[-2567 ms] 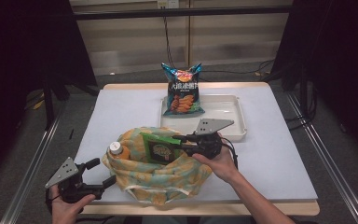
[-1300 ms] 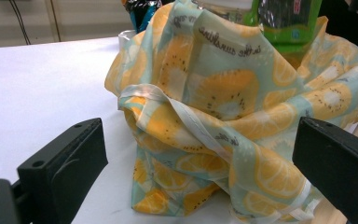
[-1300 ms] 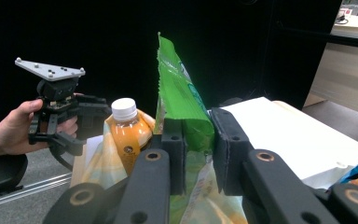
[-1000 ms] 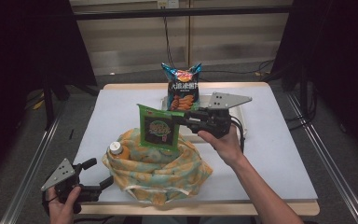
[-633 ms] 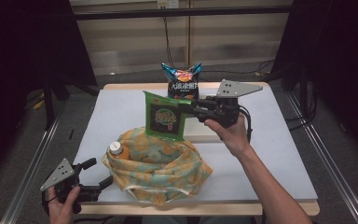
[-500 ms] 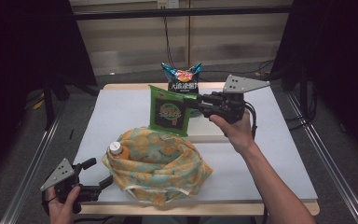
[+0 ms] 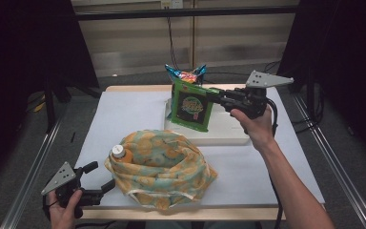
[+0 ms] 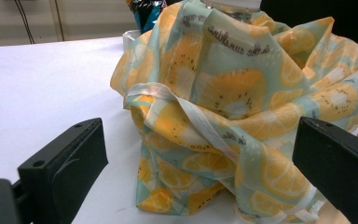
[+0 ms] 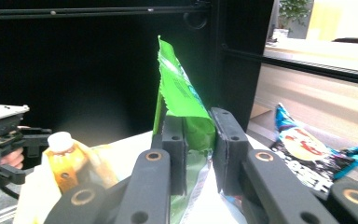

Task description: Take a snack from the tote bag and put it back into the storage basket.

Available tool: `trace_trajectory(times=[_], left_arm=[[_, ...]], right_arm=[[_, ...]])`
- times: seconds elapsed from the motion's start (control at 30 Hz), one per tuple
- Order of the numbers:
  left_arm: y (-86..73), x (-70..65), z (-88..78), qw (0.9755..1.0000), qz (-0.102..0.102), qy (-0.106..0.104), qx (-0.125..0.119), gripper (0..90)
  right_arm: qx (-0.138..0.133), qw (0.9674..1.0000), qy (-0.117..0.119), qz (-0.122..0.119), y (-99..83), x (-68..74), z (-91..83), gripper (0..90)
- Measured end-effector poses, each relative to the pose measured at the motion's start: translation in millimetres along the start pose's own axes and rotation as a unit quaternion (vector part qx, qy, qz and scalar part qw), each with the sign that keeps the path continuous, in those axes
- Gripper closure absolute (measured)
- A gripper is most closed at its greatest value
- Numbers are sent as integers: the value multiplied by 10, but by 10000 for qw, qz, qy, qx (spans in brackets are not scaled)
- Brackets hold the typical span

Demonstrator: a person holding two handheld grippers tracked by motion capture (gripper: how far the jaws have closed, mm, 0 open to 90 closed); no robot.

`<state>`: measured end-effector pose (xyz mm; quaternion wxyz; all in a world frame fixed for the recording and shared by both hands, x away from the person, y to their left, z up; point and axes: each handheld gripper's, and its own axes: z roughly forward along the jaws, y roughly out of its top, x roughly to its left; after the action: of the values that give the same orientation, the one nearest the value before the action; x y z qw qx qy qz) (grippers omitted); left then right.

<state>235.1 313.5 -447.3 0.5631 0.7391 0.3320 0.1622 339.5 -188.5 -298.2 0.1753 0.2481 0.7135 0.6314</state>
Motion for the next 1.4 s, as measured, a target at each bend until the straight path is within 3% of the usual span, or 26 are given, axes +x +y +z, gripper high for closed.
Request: trace_trajectory(times=[0.17,0.2,0.3,0.33,0.73,1.07,1.4], left_arm=[[-4,13,-14,10000,-2,47,-4,28],[-4,4,-21,9998,-3,176,14,28],[-2,-2,-20,9999,-18,167,-1,28],[-2,9,-16,10000,-6,29,-16,28],[-11,26,-8,9999,-48,135,23,29],[-6,27,5,9999,-68,93,42,31],[-9,34,-6,9999,-53,92,31,31]], right_arm=[[-52,9999,-124,99,-38,-158,-87,767],[-44,9998,-164,123,-45,-193,-105,767],[2,9995,-280,161,-70,-290,-155,767],[5,9993,-309,185,-83,-321,-170,767],[110,9967,-706,373,-222,-689,-278,767],[306,9926,-925,728,-430,-1025,-178,766],[539,9888,-1124,820,-553,-1200,-81,766]])
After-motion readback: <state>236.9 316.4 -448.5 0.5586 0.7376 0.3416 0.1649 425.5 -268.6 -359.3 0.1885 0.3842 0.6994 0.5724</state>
